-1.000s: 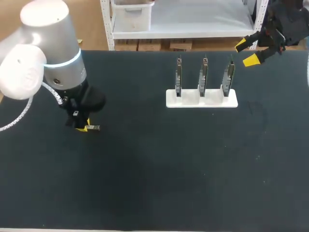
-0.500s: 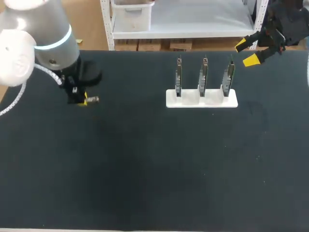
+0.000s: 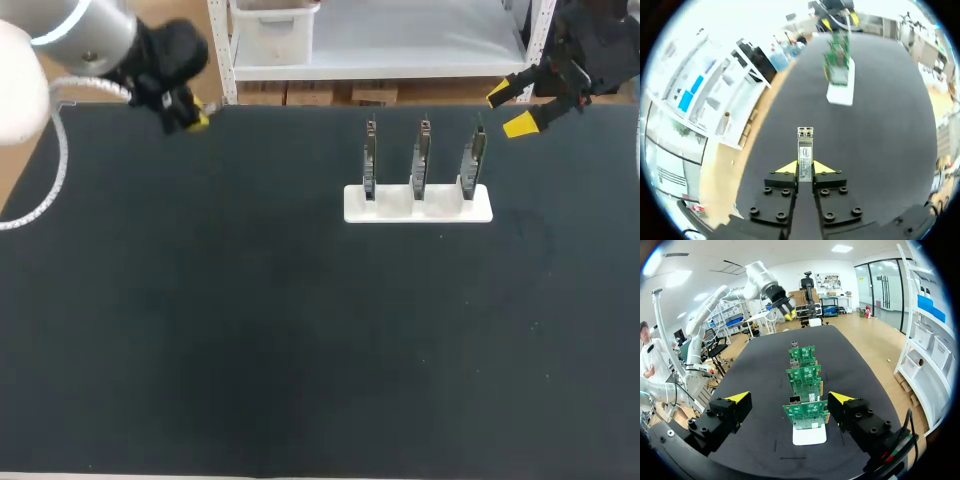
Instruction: Pick up the optical module with the left hand, and insert it into the network port with the right hand.
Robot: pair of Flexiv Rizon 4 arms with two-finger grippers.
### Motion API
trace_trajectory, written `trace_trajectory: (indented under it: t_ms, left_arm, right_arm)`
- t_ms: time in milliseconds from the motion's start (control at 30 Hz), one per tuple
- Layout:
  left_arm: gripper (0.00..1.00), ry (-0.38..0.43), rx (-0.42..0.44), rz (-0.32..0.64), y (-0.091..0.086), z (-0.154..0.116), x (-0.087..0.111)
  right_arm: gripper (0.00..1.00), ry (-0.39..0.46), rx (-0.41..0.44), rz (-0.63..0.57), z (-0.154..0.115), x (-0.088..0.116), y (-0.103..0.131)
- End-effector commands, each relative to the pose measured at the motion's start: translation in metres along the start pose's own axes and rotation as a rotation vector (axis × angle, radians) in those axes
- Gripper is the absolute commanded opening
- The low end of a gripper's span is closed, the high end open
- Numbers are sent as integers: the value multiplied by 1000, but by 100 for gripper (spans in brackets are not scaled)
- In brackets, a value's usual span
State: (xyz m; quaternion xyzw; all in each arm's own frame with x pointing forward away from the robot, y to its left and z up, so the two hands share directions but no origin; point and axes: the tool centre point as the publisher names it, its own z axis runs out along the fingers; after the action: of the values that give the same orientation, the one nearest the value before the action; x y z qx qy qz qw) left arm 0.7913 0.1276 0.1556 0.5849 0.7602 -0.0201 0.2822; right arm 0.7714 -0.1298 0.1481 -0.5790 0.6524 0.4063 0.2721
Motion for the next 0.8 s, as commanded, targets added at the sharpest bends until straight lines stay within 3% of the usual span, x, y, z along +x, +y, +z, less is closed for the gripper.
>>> trace_trajectory:
  t_ms: [33, 133, 400, 533, 800]
  left_arm:
    - [0, -350, -42, -127, 24, -3, -26]
    - [0, -500, -34, -170, 38, -8, -53]
    - [0, -752, 10, -136, 55, -8, -132]
    - [0, -852, 79, -97, 50, -4, -171]
    - [0, -937, 217, 10, 25, 9, -236]
  right_arm:
    - [100, 0, 2, 0, 0, 0, 0]
    - [100, 0, 2, 0, 0, 0, 0]
    - [100, 0, 2, 0, 0, 0, 0]
    - [100, 0, 2, 0, 0, 0, 0]
    - [100, 0, 2, 0, 0, 0, 0]
